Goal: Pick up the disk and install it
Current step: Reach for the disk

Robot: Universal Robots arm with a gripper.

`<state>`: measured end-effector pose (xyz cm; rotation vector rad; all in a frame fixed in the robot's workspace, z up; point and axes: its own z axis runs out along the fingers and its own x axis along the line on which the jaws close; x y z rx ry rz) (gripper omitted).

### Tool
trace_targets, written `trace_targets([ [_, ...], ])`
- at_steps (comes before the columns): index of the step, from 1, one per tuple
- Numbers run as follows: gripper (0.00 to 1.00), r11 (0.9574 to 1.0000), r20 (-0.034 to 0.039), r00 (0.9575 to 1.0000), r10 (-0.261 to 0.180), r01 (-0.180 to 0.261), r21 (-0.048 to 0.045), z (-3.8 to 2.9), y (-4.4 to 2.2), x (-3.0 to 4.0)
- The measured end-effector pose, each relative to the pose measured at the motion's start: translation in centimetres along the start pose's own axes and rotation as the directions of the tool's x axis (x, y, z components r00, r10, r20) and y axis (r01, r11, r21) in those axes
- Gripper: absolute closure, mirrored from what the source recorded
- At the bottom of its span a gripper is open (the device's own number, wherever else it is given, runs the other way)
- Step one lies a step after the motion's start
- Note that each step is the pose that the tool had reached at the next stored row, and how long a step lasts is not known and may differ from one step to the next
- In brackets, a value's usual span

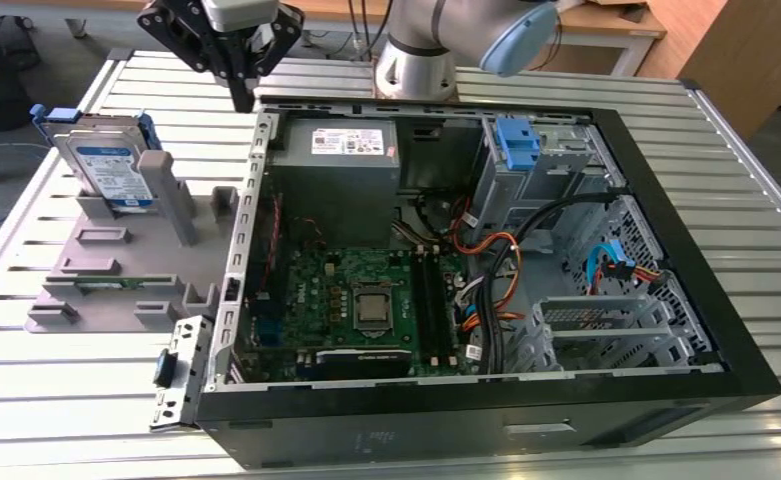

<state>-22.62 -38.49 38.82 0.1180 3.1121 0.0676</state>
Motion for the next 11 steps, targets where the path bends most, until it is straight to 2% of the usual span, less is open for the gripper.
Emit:
trace_targets([
  [11, 0.89, 1.0000, 0.0000, 1.0000, 0.000, 0.000, 0.0000, 0.07, -0.01, 0.20],
])
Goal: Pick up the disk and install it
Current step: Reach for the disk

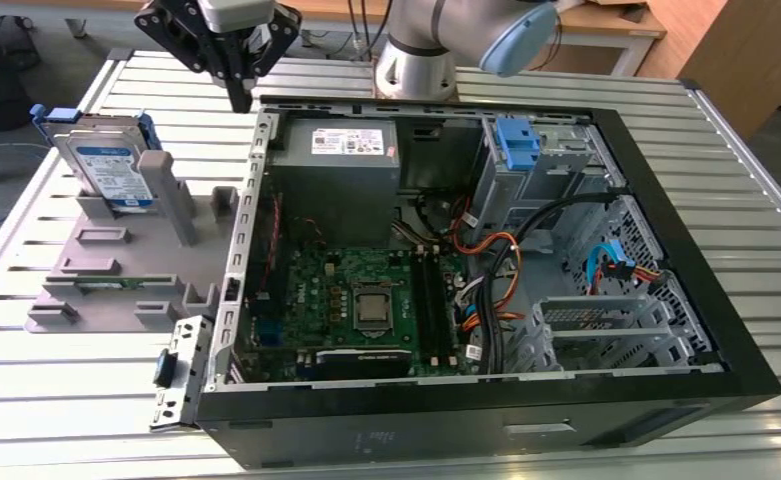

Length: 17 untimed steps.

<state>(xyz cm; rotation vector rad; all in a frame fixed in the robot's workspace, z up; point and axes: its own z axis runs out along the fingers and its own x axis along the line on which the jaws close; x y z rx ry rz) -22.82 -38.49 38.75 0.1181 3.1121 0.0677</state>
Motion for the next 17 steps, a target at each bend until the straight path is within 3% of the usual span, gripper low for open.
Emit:
trace_targets([
  [17, 0.89, 1.0000, 0.0000, 1.0000, 0.000, 0.000, 0.0001, 0.29, -0.02, 0.49],
])
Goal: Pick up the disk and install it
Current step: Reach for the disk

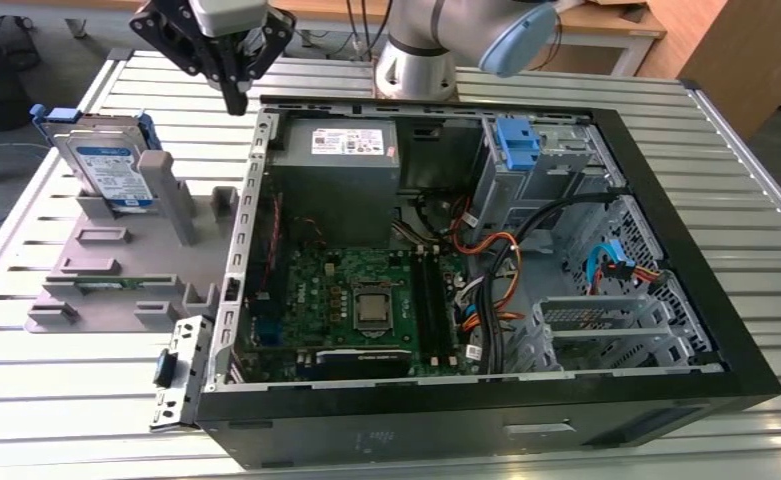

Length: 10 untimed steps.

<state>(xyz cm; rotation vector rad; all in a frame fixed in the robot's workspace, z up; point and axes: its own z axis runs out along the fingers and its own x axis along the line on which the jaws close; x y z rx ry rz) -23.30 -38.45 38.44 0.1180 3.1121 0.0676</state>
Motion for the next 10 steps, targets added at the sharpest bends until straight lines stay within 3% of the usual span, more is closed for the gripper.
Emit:
trace_targets([
  [10, 0.89, 1.0000, 0.0000, 1.0000, 0.000, 0.000, 0.0000, 0.16, 0.00, 0.36],
])
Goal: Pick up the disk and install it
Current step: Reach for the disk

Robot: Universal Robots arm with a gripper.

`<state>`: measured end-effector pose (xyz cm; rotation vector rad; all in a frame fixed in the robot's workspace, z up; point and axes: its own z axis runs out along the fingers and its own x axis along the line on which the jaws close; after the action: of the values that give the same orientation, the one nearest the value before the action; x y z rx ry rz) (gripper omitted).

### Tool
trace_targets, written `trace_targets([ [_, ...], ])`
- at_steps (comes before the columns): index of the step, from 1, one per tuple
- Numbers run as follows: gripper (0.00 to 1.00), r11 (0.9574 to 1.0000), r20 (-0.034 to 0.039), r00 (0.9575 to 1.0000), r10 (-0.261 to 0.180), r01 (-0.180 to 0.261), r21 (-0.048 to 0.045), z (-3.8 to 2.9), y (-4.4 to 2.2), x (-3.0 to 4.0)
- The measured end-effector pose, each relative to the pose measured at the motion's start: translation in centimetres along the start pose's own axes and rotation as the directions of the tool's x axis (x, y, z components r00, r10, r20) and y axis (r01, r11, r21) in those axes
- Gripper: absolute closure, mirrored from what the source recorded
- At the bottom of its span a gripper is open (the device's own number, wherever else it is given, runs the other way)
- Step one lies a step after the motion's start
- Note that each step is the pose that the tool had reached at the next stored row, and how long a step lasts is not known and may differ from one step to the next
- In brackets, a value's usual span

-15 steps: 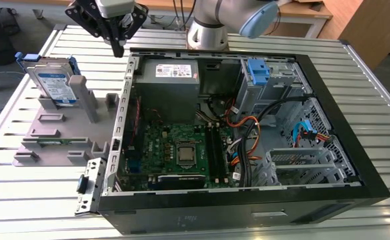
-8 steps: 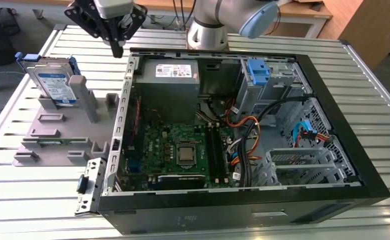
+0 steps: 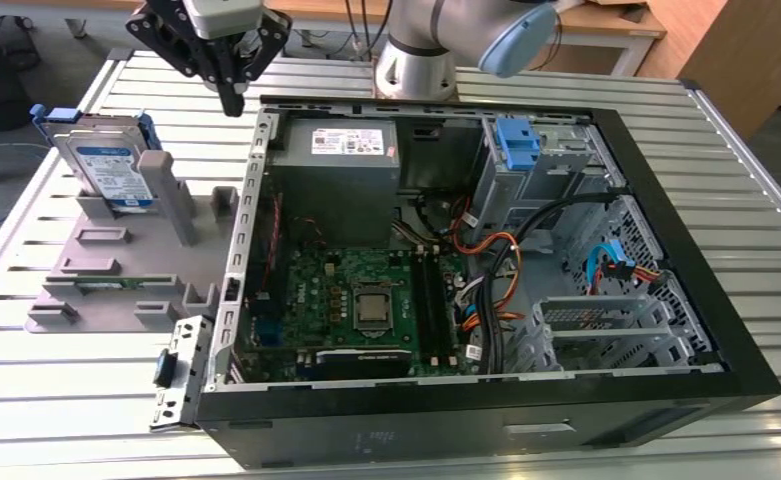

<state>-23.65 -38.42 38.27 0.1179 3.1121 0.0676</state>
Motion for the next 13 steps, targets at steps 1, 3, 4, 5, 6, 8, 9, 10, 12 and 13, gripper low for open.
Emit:
trace_targets([
  [1, 0.89, 1.0000, 0.0000, 1.0000, 0.000, 0.000, 0.0000, 0.00, 0.00, 0.00],
  [3, 0.89, 1.0000, 0.0000, 1.0000, 0.000, 0.000, 0.0000, 0.00, 0.00, 0.00],
  [4, 0.89, 1.0000, 0.0000, 1.0000, 0.000, 0.000, 0.0000, 0.00, 0.00, 0.00],
  [5, 0.89, 1.0000, -0.0001, 1.0000, 0.000, 0.000, 0.0001, 0.00, 0.00, 0.01],
  [6, 0.89, 1.0000, -0.0001, 1.0000, 0.000, 0.000, 0.0001, 0.01, 0.00, 0.02],
  [8, 0.89, 1.0000, 0.0001, 1.0000, 0.000, 0.000, -0.0001, 0.07, 0.04, 0.06],
  [9, 0.89, 1.0000, 0.0002, 1.0000, 0.000, 0.000, -0.0002, 0.10, 0.06, 0.09],
  [10, 0.89, 1.0000, 0.0002, 1.0000, 0.000, 0.000, -0.0002, 0.12, 0.10, 0.14],
  [12, 0.89, 1.0000, 0.0000, 1.0000, 0.000, 0.000, 0.0000, 0.17, 0.23, 0.28],
  [13, 0.89, 1.0000, 0.0000, 1.0000, 0.000, 0.000, 0.0001, 0.20, 0.32, 0.39],
])
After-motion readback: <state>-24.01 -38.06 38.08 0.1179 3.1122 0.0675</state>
